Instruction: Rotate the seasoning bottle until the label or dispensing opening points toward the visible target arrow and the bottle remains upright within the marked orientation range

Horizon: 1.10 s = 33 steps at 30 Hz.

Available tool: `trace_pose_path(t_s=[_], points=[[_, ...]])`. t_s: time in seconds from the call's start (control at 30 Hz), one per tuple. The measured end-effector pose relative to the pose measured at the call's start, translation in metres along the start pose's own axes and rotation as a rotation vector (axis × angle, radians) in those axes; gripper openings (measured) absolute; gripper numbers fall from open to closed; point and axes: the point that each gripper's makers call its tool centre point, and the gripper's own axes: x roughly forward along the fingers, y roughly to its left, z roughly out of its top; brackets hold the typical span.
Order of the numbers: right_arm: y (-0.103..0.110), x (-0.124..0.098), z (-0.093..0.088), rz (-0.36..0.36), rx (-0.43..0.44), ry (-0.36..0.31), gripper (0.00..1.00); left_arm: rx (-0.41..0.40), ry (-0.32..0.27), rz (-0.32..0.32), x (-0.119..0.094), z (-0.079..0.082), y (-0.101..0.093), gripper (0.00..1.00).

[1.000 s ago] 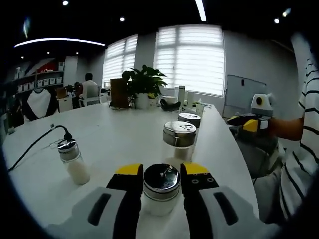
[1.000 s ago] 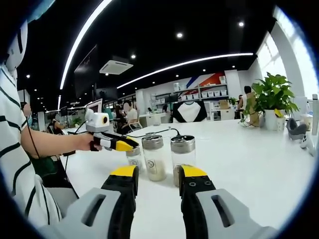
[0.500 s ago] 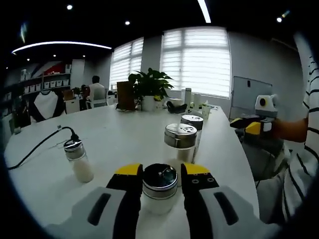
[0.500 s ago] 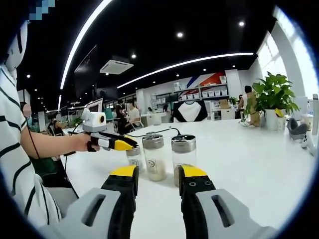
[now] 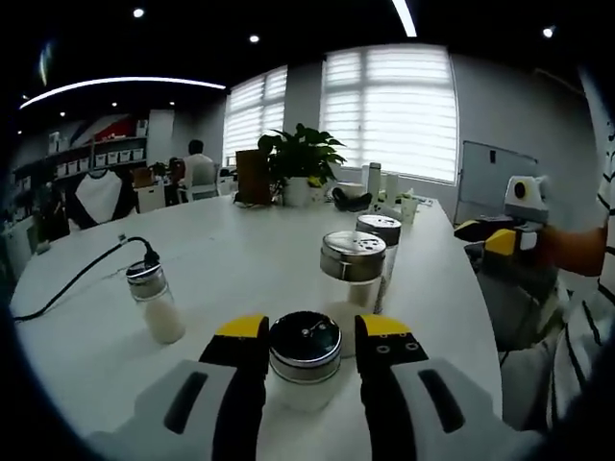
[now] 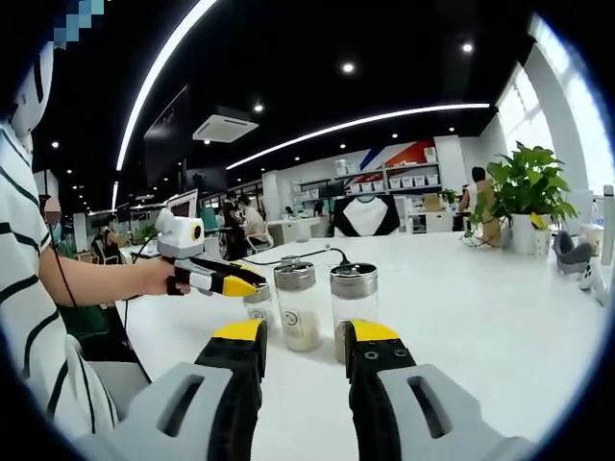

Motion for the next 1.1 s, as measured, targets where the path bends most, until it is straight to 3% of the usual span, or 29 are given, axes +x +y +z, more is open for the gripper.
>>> trace_pose_path(t_s=[0.23, 1.1], points=[[0.0001, 0.0011, 0.0009, 0.003, -0.004, 0.001, 0.31, 0.004, 0.009, 0.029, -0.0003, -0.002, 0.0056, 0.33], [-0.001, -0.0016, -0.001, -0.003, 0.001, -0.002, 0.31, -0.05, -0.014, 0.016, 0.0007, -0.001, 0.0066, 0.32]])
